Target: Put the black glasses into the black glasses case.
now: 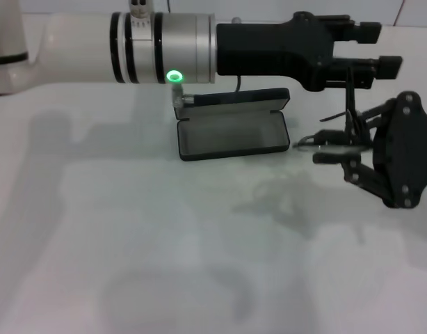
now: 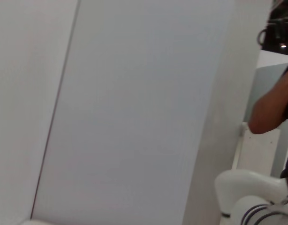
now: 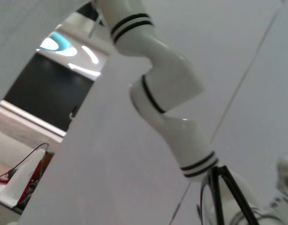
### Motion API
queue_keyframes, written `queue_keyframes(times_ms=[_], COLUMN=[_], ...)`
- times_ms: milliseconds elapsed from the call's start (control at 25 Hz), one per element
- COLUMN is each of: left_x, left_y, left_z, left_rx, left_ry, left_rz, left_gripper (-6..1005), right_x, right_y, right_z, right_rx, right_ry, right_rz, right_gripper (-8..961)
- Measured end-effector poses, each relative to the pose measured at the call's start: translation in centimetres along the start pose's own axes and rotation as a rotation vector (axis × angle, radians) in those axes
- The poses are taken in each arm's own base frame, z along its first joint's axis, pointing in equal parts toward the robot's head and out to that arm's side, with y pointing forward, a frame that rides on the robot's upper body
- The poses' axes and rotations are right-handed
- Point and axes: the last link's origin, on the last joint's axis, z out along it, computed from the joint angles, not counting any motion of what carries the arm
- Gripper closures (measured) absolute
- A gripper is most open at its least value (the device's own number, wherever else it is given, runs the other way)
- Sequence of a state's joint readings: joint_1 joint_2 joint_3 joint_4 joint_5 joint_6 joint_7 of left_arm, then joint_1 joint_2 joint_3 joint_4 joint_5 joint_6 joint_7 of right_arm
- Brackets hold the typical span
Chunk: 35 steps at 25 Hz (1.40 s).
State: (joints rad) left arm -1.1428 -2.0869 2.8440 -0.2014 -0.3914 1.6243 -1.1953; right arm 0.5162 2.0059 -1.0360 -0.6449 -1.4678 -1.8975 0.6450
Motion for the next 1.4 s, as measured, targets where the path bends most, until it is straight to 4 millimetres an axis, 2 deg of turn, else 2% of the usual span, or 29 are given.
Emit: queue_keyframes(times_ms=[280, 920, 1080, 1160, 1200, 1240, 1400], left_x=[-0.4, -0.2, 0.2, 0.3, 0.3, 0.3, 0.1], left_y=[0.0, -0.2, -1.1, -1.7, -1.9, -2.1, -2.6], left_z=[-0.9, -0.7, -2.4, -4.0, -4.7, -5.4, -7.1], left_rx=[0.041, 0.037, 0.136, 0.209, 0.236, 0.268, 0.330], left_ry=[0.061, 0.045, 0.134, 0.174, 0.188, 0.200, 0.221], left_rz=[0.044, 0.082, 0.075, 0.077, 0.078, 0.079, 0.076], left_gripper=[292, 292, 292, 292, 293, 293, 293], right_x=[0.8, 1.5, 2.2, 3.4, 4.6, 4.6, 6.7], right_y=[-0.6, -1.3, -1.3, -1.7, -2.2, -2.2, -3.1], right_z=[-0.2, -0.6, -0.6, -0.3, 0.1, 0.1, 2.3], right_rx=[0.036, 0.080, 0.081, 0.110, 0.141, 0.141, 0.171], right_ry=[0.053, 0.109, 0.160, 0.239, 0.325, 0.325, 0.468], right_rz=[0.063, 0.062, 0.058, 0.051, 0.038, 0.038, 0.013], right_gripper=[839, 839, 839, 839, 839, 839, 838])
